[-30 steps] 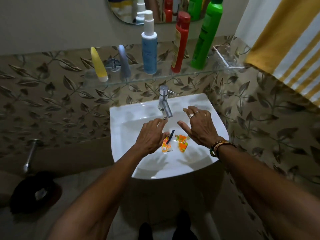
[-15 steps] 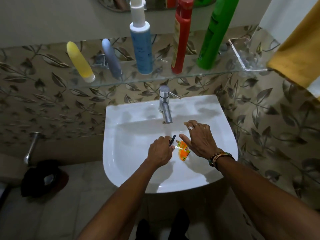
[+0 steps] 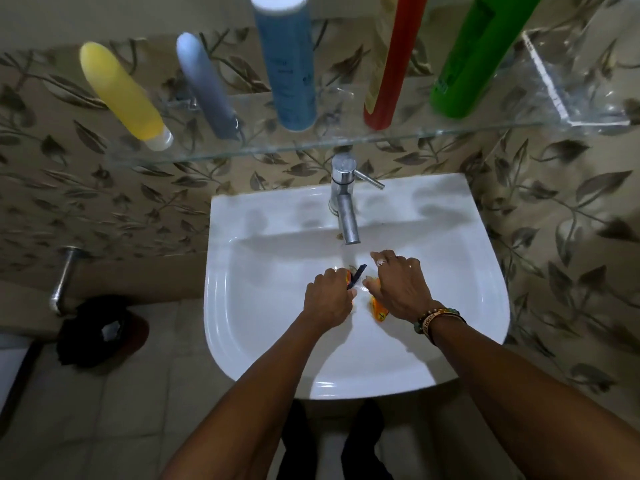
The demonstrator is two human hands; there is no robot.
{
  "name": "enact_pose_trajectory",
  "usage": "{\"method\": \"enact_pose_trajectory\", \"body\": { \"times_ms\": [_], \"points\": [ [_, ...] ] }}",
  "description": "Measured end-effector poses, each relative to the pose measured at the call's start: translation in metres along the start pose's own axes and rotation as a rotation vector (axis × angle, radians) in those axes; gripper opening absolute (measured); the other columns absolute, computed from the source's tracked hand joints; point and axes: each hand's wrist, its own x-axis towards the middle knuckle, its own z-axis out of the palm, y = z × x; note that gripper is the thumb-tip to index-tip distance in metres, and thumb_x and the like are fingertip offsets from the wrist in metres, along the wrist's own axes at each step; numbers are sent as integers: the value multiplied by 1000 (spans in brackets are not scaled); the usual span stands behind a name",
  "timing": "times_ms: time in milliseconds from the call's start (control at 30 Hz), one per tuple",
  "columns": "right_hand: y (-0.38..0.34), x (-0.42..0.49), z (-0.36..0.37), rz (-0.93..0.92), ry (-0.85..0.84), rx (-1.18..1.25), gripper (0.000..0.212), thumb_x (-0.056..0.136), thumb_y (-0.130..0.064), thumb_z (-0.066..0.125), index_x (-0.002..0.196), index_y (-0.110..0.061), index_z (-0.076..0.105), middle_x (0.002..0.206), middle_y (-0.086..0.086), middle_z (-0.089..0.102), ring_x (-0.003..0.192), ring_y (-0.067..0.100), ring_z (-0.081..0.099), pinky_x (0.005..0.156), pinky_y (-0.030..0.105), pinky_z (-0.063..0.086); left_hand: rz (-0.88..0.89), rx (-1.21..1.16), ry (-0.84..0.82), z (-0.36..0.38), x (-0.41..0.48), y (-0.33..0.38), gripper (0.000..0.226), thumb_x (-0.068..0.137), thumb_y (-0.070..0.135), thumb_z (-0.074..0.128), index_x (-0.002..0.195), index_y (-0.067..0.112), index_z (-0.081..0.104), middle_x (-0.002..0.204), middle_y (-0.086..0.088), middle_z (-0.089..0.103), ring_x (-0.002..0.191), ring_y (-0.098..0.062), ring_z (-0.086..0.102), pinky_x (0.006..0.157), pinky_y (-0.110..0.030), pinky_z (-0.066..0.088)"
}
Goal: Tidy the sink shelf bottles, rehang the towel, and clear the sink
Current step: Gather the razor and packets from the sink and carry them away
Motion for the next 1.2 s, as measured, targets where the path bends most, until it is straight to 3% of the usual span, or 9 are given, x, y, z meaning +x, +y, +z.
{"method": "enact_pose_trajectory", "body": {
  "times_ms": [133,300,433,600,800,900,1033,1200],
  "points": [
    [-2,5,22,65,-112,-89,57,98,-44,48,145,-14,38,135,6,52,117,28,56,94,42,36,33,28,-39,12,9,-2,41,99,35,50,133,13,46,128,-14,55,112,-34,55,88,-43,45],
    [-3,6,37,191,-177,-109,45,87,-18,51,132,-13,47,119,6,63,110,31,60,92,43,38,43,26,-76,25,15,-3,47,98,35,52,137,10,41,130,-17,55,115,-37,53,88,-44,45],
    [-1,6,43,225,-168,-121,28,85,-13,51,112,-18,55,106,2,68,102,29,63,87,39,39,39,30,-88,35,15,-3,47,98,38,54,136,10,44,131,-16,56,115,-32,55,91,-43,47],
    [3,3,44,254,-154,-77,24,84,-12,53,108,-18,58,104,2,68,100,28,65,84,37,40,-11,-13,-112,38,11,-1,49,98,38,56,135,9,44,130,-17,57,115,-33,55,93,-42,49],
    [17,-4,20,474,-46,392,12,97,-12,43,100,-15,54,105,10,67,102,35,61,85,39,40,-264,-406,-167,20,8,12,54,99,45,51,132,3,45,128,-19,59,117,-35,56,94,-39,46],
    [22,-10,-6,489,18,600,18,102,-18,42,96,-11,58,104,16,67,96,35,61,77,35,43,-339,-641,-150,3,7,22,54,96,47,57,123,0,55,118,-19,62,109,-33,60,93,-41,49],
    [24,-23,-45,393,98,668,22,101,-15,49,106,-4,67,108,14,68,93,27,60,76,32,44,-348,-840,-134,-27,1,39,39,92,33,68,99,-5,64,94,-23,66,77,-27,64,79,-38,56],
    [18,-45,-83,326,219,665,22,96,-16,57,109,-6,73,107,11,72,94,26,65,79,33,51,-263,-955,-99,-62,-16,62,5,86,7,73,89,4,71,94,-17,67,75,-26,65,67,-33,61]
  ]
}}
